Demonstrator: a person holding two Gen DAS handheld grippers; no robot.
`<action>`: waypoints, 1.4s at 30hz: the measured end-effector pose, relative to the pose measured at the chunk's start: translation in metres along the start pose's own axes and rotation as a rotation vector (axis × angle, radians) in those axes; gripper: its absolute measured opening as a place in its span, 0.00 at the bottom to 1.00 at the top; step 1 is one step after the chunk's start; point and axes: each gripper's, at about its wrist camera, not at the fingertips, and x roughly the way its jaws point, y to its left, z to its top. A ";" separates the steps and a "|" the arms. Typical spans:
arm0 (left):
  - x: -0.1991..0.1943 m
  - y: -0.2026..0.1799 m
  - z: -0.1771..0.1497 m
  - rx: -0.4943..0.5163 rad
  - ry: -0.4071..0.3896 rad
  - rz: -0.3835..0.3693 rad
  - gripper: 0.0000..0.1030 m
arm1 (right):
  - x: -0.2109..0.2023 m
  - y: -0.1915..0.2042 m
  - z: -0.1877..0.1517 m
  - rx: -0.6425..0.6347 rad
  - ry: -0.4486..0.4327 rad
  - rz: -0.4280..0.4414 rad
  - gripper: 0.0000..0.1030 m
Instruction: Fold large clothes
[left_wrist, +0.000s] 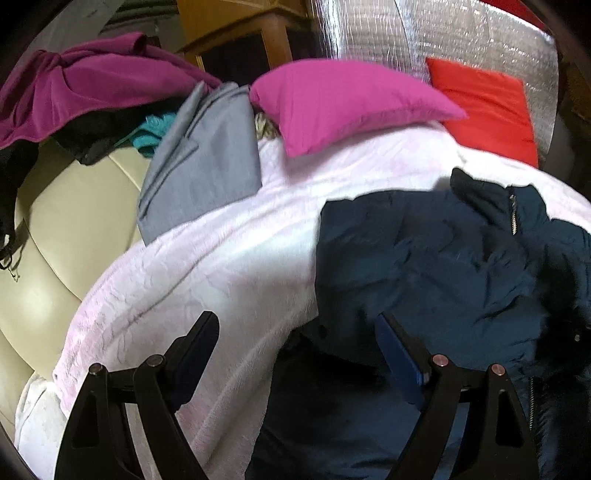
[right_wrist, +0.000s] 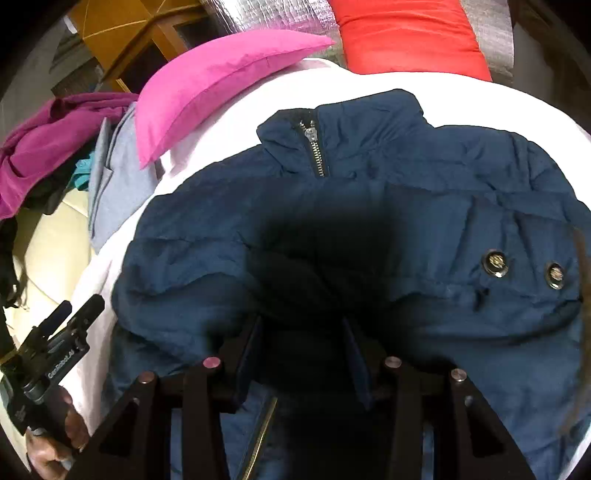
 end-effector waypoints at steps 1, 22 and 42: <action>-0.002 0.001 0.001 -0.001 -0.008 -0.001 0.84 | -0.009 0.001 0.000 -0.002 -0.011 0.004 0.47; -0.021 0.005 0.003 -0.025 -0.077 -0.049 0.84 | -0.049 -0.020 -0.022 0.071 -0.040 -0.089 0.47; 0.063 0.009 -0.015 -0.150 0.247 -0.159 0.84 | -0.085 -0.098 -0.056 0.291 -0.076 -0.005 0.47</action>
